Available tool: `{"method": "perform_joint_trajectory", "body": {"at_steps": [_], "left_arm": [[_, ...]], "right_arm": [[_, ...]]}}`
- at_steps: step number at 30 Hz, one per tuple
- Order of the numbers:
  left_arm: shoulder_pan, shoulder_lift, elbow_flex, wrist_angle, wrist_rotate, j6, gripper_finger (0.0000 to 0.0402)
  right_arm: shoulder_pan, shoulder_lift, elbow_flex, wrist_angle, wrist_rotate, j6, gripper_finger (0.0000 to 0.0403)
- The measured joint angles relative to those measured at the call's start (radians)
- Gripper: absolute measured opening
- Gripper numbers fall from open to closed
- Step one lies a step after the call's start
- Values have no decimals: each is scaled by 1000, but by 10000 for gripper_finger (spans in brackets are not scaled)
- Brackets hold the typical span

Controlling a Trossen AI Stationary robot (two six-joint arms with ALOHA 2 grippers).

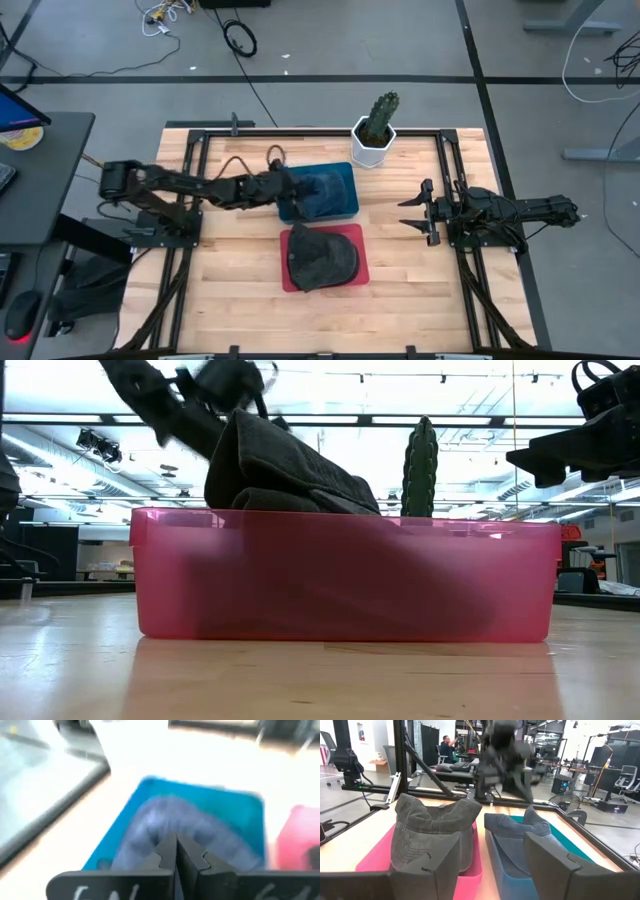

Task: Pick & Place hat
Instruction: Return to Home Position

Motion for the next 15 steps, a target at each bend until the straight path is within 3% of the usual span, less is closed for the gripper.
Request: {"method": "perform_joint_trajectory", "body": {"at_steps": [6, 15], "left_arm": [[-31, -159, 1, 12, -5, -36, 23], [-55, -213, 2, 56, 3, -187, 21]], "right_arm": [[0, 0, 0, 0, 0, 0, 217], [0, 0, 0, 1, 0, 0, 217]]}}
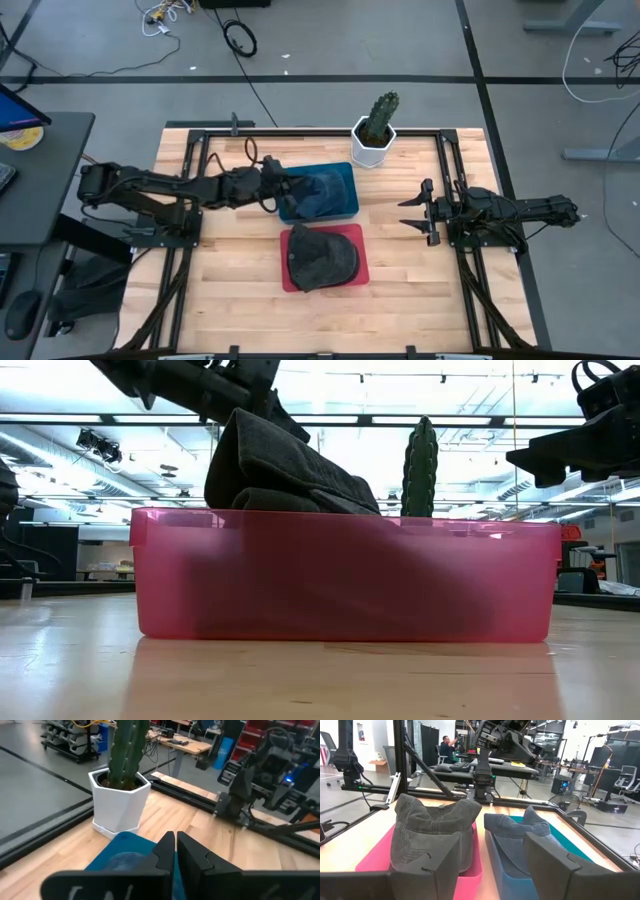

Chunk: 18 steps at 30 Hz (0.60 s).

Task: Pick & Place hat
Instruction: Return to Home Position

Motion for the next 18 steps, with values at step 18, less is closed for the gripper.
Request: {"method": "perform_joint_trajectory", "body": {"at_steps": [18], "left_arm": [[-165, -21, -1, -177, -215, 50, 21]], "right_arm": [[0, 0, 0, 1, 0, 0, 217]]}}
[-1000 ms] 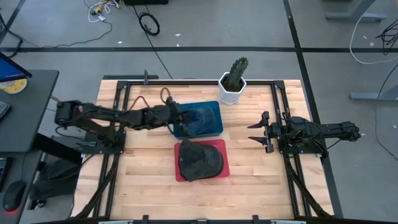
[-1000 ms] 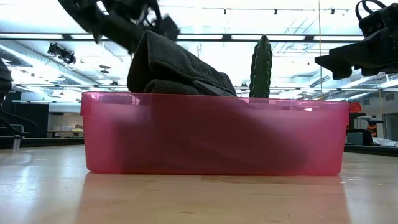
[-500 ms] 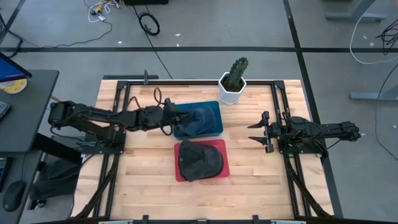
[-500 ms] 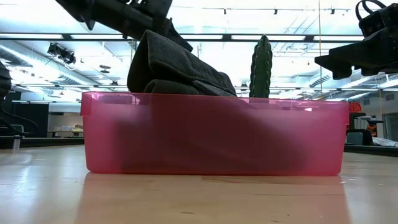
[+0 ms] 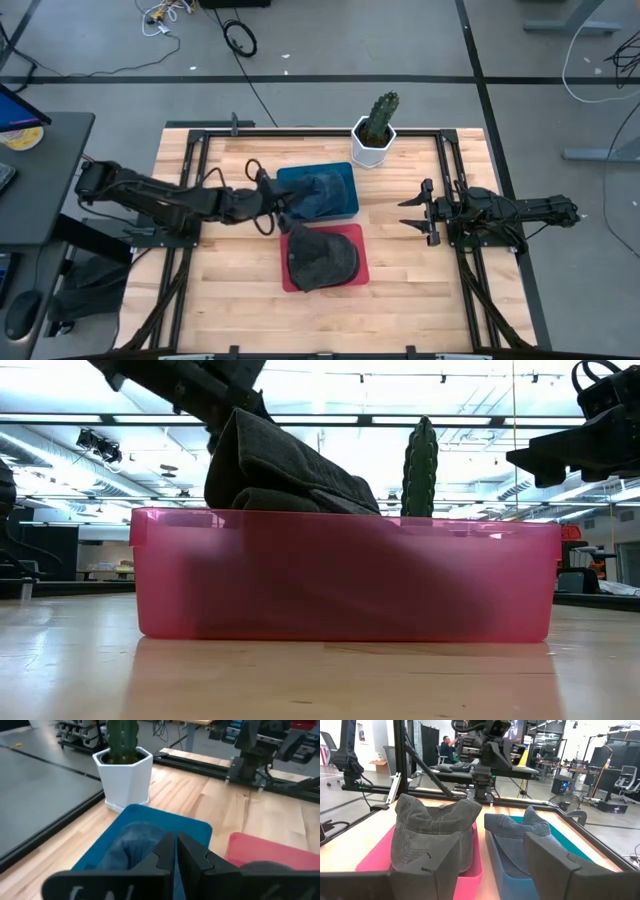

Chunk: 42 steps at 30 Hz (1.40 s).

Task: Pick & Place hat
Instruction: Return to Home Position

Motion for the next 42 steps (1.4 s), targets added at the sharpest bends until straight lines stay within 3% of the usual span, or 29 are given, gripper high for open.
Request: {"method": "perform_joint_trajectory", "body": {"at_steps": [9, 18, 27, 42], "left_arm": [[-125, -199, -24, -154, -15, -30, 21], [-276, -537, -270, -113, -15, -2, 21], [-298, -837, -486, -20, -15, -8, 22], [-379, -1229, -583, -23, 32, 50, 21]], "right_arm": [[0, 0, 0, 0, 1, 0, 217], [0, 0, 0, 0, 0, 0, 217], [0, 0, 0, 0, 0, 0, 217], [0, 0, 0, 0, 0, 0, 217]]}}
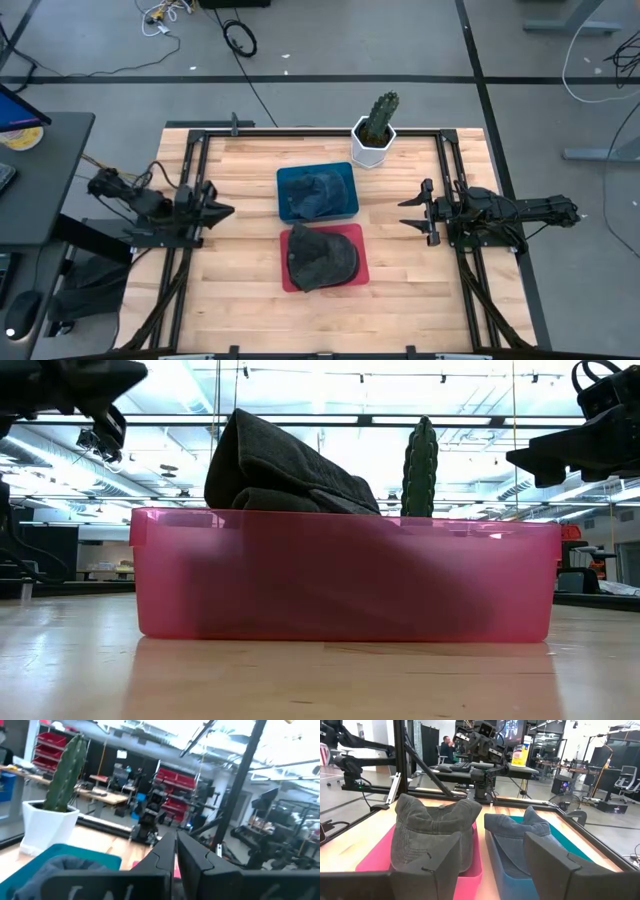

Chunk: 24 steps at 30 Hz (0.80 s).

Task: Pick & Place hat
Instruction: Return to Home Position

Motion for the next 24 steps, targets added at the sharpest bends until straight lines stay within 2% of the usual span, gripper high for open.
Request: {"method": "perform_joint_trajectory", "body": {"at_steps": [8, 16, 20, 24], "left_arm": [[-42, -25, -5, 87, 19, 49, 21], [-44, -23, -126, 213, 59, 49, 21], [-44, -20, -129, 176, 175, 47, 21], [-44, -21, -129, 138, 436, 46, 21]], "right_arm": [[0, 0, 0, 0, 0, 0, 217], [0, 0, 0, 0, 0, 0, 217], [0, 0, 0, 0, 0, 0, 217], [0, 0, 0, 0, 0, 0, 217]]}}
